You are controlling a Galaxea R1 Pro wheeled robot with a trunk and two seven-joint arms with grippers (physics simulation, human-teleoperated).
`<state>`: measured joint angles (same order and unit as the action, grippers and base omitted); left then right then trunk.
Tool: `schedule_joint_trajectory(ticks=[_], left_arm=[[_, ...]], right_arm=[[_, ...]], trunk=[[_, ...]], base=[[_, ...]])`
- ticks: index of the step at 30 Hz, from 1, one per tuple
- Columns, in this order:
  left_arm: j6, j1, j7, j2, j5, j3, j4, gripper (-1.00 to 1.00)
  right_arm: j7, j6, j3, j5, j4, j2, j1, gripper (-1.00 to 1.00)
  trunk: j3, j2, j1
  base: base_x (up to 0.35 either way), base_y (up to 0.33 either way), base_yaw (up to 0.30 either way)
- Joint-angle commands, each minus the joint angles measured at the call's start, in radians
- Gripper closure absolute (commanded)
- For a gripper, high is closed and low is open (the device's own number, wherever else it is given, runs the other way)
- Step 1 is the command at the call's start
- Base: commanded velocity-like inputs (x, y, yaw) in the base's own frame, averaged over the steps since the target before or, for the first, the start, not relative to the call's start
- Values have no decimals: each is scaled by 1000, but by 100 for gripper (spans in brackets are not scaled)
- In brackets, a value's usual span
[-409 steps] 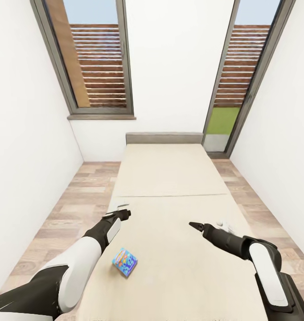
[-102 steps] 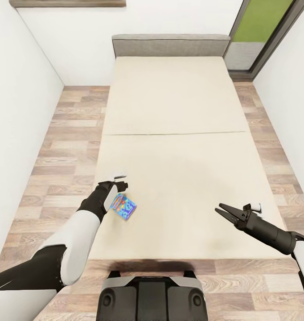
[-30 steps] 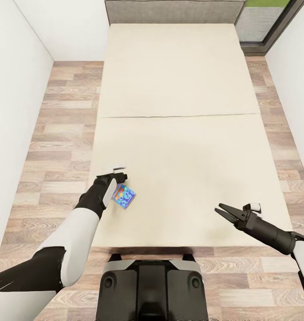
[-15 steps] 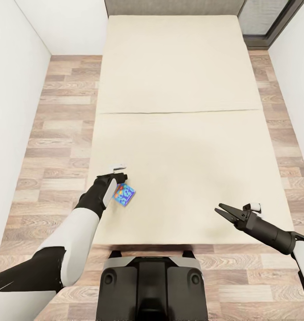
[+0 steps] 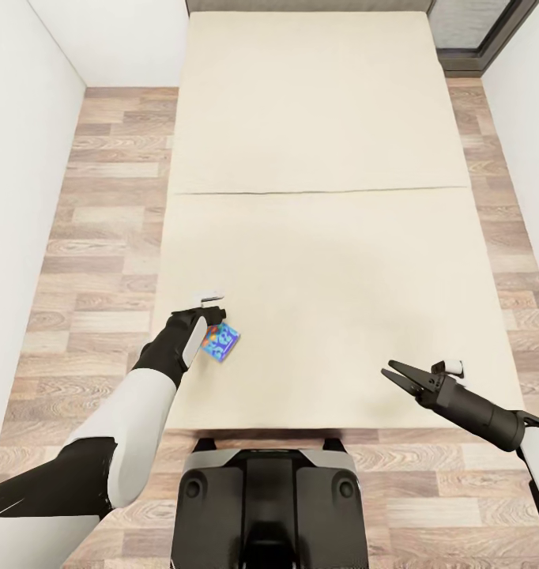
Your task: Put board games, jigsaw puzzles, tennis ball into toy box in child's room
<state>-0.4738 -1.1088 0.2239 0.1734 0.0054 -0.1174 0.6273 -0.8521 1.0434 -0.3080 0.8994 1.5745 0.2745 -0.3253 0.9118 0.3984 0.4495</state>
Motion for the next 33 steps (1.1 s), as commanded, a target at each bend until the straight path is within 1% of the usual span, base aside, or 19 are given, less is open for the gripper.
schedule_joint_trajectory(ticks=[1,20,30,33], left_arm=[[-5,0,2,1,1,-4,2,-100],[-5,0,2,1,1,-4,2,-100],[-5,0,2,1,1,-4,1,-100],[-5,0,2,1,1,-4,1,-100]], right_arm=[[-5,4,-1,-4,0,0,0,-100],[-7,4,-2,-4,-2,0,0,-100],[-7,4,-2,-4,-2,0,0,-100],[-7,4,-2,-4,-2,0,0,-100]], trunk=[[3,2,1],[34,2,1],[37,2,1],[37,2,1]], base=[[0,0,0],[0,0,0],[-1,0,0],[-101,0,0]])
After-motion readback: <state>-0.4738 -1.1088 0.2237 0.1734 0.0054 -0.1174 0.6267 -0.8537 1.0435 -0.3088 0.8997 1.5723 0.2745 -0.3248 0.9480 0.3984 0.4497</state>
